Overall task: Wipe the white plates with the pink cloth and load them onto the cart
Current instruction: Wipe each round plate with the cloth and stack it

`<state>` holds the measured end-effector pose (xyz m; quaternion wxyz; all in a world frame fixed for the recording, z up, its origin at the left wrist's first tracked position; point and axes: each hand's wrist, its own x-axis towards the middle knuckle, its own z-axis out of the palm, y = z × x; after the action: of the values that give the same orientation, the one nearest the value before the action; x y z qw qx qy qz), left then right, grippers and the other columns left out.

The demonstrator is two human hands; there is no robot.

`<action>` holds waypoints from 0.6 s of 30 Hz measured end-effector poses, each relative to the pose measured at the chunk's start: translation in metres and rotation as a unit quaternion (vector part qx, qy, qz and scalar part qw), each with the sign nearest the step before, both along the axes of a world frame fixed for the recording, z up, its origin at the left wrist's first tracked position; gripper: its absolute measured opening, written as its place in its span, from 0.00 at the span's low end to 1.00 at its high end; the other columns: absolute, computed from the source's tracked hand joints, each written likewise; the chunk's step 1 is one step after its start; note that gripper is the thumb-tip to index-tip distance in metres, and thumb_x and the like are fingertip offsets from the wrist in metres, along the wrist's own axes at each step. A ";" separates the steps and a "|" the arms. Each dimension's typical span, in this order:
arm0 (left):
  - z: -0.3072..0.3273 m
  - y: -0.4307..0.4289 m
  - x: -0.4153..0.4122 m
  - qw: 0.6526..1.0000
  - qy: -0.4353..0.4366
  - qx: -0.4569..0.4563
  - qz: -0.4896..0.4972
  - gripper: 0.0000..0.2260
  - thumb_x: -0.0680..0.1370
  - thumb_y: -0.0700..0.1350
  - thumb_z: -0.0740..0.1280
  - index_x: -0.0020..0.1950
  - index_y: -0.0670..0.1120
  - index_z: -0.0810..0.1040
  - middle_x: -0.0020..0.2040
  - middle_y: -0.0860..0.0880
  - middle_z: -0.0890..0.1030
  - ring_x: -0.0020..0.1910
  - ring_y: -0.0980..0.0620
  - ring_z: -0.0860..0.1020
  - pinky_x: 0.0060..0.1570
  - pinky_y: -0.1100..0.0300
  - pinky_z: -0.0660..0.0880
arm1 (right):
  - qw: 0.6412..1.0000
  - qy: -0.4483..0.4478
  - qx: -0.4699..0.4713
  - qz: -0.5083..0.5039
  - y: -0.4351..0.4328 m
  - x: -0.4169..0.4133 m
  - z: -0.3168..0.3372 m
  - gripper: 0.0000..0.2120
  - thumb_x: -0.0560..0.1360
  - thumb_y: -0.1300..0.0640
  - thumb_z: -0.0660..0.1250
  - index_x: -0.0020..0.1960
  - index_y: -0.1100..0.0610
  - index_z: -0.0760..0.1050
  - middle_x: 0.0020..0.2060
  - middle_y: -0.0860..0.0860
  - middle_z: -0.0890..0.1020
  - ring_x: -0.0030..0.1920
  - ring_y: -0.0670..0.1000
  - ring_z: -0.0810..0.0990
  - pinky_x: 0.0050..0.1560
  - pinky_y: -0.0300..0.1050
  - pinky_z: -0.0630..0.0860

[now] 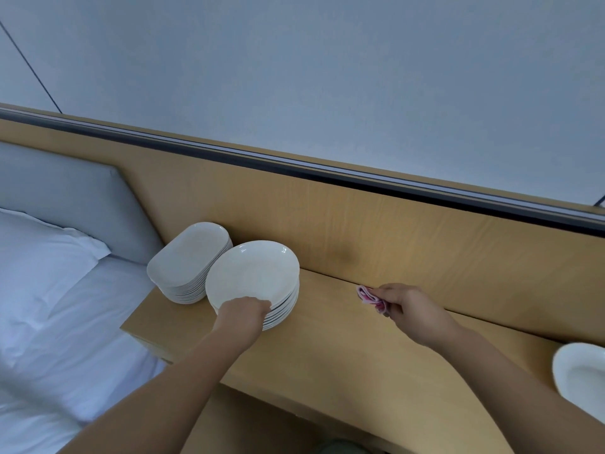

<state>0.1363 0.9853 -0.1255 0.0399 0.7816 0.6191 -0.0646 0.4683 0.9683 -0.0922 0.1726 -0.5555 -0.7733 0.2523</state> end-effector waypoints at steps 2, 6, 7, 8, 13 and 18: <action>0.000 0.001 0.002 1.000 0.012 -0.006 0.011 0.10 0.78 0.42 0.58 0.54 0.51 0.77 0.46 0.50 0.79 0.47 0.48 0.78 0.40 0.58 0.69 | 1.000 0.003 -0.001 -0.009 -0.002 0.006 0.000 0.24 0.76 0.72 0.58 0.64 0.51 0.78 0.43 0.42 0.79 0.42 0.45 0.77 0.46 0.41 0.76; 0.000 0.001 0.008 1.000 -0.001 -0.009 0.022 0.09 0.79 0.42 0.57 0.53 0.50 0.76 0.47 0.50 0.79 0.48 0.49 0.78 0.39 0.58 0.67 | 1.000 0.005 0.000 -0.015 -0.006 0.013 -0.002 0.24 0.76 0.72 0.58 0.62 0.51 0.79 0.42 0.41 0.78 0.40 0.42 0.76 0.43 0.36 0.73; 0.002 0.000 0.011 1.000 -0.017 -0.002 0.022 0.08 0.80 0.43 0.56 0.53 0.49 0.75 0.48 0.50 0.79 0.49 0.49 0.78 0.40 0.58 0.68 | 1.000 0.005 0.000 -0.014 -0.007 0.014 -0.002 0.24 0.76 0.72 0.58 0.62 0.51 0.79 0.41 0.42 0.78 0.39 0.42 0.75 0.43 0.38 0.74; 0.003 0.000 0.015 0.999 -0.038 0.009 0.018 0.08 0.81 0.45 0.56 0.53 0.48 0.75 0.50 0.50 0.79 0.50 0.49 0.78 0.40 0.58 0.69 | 1.000 0.005 0.001 -0.016 -0.008 0.015 -0.002 0.24 0.76 0.72 0.58 0.62 0.50 0.79 0.41 0.42 0.78 0.39 0.42 0.75 0.44 0.41 0.74; 0.012 0.006 0.055 0.992 -0.095 0.072 -0.043 0.13 0.81 0.47 0.56 0.62 0.48 0.75 0.56 0.52 0.78 0.55 0.50 0.75 0.41 0.58 0.69 | 1.000 0.014 0.014 -0.024 -0.015 0.032 -0.001 0.25 0.75 0.72 0.58 0.61 0.48 0.79 0.41 0.44 0.78 0.40 0.44 0.75 0.45 0.44 0.76; 0.014 0.016 0.126 0.987 -0.114 0.046 -0.108 0.16 0.81 0.48 0.55 0.67 0.49 0.72 0.62 0.51 0.76 0.57 0.47 0.76 0.49 0.55 0.74 | 0.996 0.023 0.030 -0.076 -0.040 0.076 -0.001 0.26 0.73 0.74 0.58 0.58 0.50 0.80 0.39 0.46 0.78 0.39 0.47 0.75 0.43 0.49 0.77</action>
<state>0.2618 1.0015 -0.1116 0.0665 0.8470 0.5251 0.0496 0.5446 0.9284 -0.0929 0.2252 -0.6012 -0.7321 0.2280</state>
